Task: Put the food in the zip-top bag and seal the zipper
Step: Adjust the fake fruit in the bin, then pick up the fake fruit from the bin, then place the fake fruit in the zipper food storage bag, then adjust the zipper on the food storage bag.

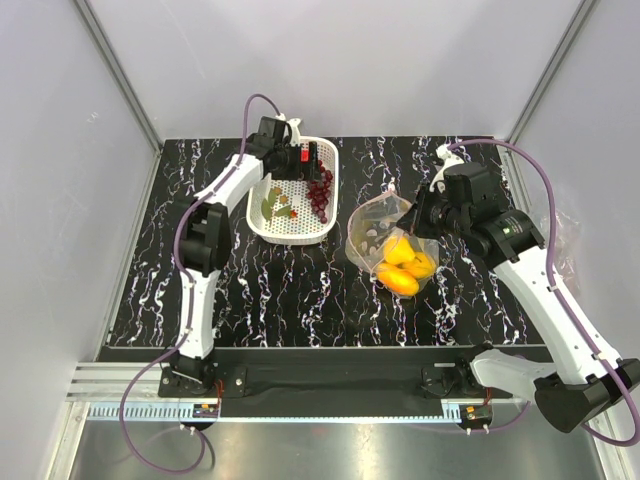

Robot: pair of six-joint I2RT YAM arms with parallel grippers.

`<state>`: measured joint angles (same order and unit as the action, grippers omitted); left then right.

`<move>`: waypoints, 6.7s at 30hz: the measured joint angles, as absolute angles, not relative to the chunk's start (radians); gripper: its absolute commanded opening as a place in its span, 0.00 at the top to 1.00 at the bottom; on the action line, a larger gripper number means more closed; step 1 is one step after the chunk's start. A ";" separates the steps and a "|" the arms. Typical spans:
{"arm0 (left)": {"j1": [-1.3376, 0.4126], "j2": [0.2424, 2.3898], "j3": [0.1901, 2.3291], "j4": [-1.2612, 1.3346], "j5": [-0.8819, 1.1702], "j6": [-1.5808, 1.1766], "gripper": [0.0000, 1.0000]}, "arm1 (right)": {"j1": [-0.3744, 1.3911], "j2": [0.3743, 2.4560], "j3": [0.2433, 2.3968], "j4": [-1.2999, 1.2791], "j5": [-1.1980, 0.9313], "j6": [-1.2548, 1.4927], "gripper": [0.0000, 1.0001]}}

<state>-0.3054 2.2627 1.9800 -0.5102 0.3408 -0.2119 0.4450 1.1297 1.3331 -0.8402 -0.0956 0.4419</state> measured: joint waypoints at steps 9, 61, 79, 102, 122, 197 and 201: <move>-0.305 2.384 2.145 -0.603 0.335 -0.351 0.01 | 0.445 1.130 1.327 -0.835 -0.099 0.443 1.00; -0.408 1.447 1.472 -0.334 0.528 -0.345 0.92 | 0.445 1.171 1.308 -0.812 -0.098 0.449 1.00; -0.705 1.351 1.475 -0.224 0.515 -0.359 0.91 | 0.445 1.209 1.370 -0.804 -0.098 0.451 1.00; -0.778 1.550 1.486 -0.308 0.363 -0.332 0.93 | 0.445 1.172 1.353 -0.790 -0.102 0.451 1.00; -0.833 1.690 1.485 -0.252 0.197 -0.302 0.21 | 0.445 1.168 1.344 -0.782 -0.150 0.452 1.00; -0.773 1.578 1.606 -0.523 0.051 -0.517 1.00 | 0.445 1.359 1.671 -1.208 0.133 0.438 1.00; -0.773 1.660 1.843 -0.610 0.054 -0.488 1.00 | 0.445 1.455 1.804 -1.300 0.224 0.427 0.99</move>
